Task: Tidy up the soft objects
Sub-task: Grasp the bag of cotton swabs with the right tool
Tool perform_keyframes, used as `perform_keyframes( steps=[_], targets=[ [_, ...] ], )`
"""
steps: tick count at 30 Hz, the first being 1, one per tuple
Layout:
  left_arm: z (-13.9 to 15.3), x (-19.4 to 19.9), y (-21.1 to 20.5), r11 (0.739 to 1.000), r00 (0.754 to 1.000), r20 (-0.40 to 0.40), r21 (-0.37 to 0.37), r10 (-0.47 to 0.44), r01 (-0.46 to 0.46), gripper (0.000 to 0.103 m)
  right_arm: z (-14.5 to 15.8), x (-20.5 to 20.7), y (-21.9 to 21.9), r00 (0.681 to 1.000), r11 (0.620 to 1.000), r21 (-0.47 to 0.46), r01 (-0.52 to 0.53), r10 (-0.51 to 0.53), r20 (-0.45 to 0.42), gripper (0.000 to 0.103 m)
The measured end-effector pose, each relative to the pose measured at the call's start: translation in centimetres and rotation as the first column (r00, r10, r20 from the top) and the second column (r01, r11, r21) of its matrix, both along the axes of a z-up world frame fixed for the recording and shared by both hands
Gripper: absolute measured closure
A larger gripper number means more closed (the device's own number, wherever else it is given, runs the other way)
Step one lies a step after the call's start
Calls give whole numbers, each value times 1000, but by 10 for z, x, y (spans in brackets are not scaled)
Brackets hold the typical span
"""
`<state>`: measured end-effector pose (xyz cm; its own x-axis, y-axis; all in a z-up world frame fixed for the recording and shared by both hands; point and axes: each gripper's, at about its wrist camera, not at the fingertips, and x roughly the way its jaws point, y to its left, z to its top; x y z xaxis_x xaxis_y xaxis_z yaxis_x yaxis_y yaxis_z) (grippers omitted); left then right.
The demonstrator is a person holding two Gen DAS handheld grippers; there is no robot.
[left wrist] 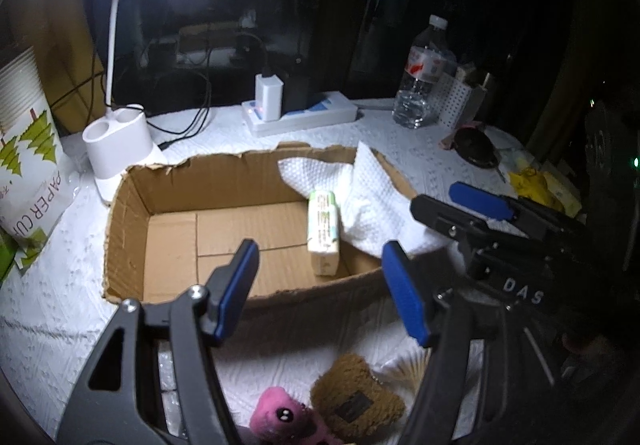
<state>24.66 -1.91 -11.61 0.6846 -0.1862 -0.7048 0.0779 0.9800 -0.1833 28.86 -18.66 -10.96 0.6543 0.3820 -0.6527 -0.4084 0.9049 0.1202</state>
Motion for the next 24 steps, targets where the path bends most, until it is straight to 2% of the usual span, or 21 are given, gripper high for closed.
perform_keyframes(
  steps=[8, 10, 12, 24],
  targets=[
    [0, -5, 8, 1000, 1000, 2, -9, 17, -17, 37, 9, -9, -4, 1000, 1000, 1, -5, 5, 20, 39],
    [-1, -8, 7, 1000, 1000, 4, -8, 14, -14, 37, 12, -14, -4, 1000, 1000, -1, -7, 7, 26, 33],
    [-1, -12, 6, 1000, 1000, 8, -4, 9, -9, 37, 15, -21, -4, 999, 1000, -3, -11, 11, 35, 32],
    [5, -51, 8, 1000, 999, 53, -7, 10, -10, 31, 18, -69, -4, 999, 1000, -17, -16, 16, 38, 32]
  ],
)
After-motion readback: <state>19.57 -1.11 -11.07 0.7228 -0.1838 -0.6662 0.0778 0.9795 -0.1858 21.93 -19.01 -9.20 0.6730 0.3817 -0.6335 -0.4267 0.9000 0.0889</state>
